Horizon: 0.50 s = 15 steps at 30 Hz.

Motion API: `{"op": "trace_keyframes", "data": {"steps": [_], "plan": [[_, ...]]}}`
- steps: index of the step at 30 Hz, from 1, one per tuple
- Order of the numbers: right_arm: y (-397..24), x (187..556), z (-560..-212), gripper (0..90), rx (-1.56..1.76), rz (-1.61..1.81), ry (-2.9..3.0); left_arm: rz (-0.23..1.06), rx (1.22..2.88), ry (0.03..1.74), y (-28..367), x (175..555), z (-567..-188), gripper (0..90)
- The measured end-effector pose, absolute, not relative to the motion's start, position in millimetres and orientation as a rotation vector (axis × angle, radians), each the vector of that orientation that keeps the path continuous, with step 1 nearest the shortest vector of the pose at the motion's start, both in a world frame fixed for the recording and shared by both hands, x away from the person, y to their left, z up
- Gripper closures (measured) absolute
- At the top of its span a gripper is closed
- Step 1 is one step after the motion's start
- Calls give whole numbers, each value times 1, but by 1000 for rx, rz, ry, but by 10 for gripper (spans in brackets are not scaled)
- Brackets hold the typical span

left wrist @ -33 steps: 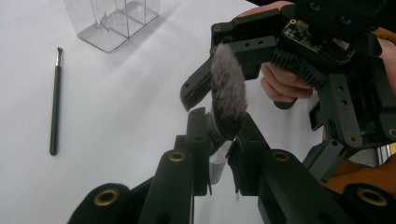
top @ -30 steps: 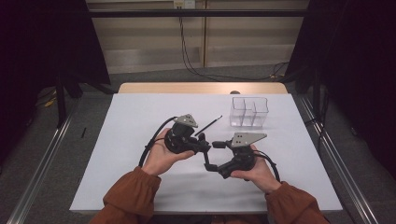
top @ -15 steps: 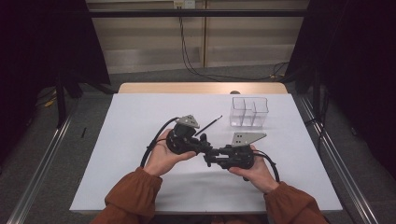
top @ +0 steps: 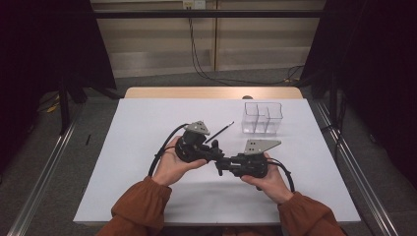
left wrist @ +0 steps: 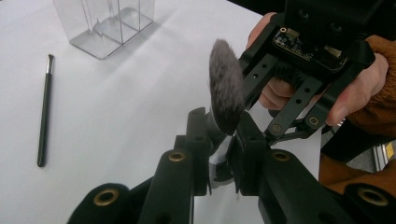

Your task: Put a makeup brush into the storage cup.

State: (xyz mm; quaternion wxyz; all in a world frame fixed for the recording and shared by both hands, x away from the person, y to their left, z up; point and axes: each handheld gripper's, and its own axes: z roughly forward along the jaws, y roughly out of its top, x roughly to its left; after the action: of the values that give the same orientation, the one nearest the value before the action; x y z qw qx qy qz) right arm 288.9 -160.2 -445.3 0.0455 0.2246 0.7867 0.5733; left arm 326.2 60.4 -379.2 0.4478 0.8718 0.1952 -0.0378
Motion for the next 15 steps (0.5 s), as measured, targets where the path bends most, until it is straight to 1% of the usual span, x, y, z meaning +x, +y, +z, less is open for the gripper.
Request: {"op": "trace_keyframes", "data": {"steps": [5, 8, 9, 12, 15], "plan": [[-160, 288, -445, 801, 684, 1749, 2402, -86, 2146, 484, 62, 325, -380, 783], [-161, 288, -444, 801, 690, 1749, 2395, -83, 2138, 488, 63, 324, -380, 736], [-162, 288, -444, 801, 694, 1749, 2391, -77, 2136, 490, 64, 324, -380, 734], [-164, 289, -443, 801, 703, 1745, 2382, -67, 2122, 497, 66, 324, -380, 671], [-167, 289, -443, 801, 716, 1737, 2375, -40, 2114, 508, 68, 324, -380, 585]]}}
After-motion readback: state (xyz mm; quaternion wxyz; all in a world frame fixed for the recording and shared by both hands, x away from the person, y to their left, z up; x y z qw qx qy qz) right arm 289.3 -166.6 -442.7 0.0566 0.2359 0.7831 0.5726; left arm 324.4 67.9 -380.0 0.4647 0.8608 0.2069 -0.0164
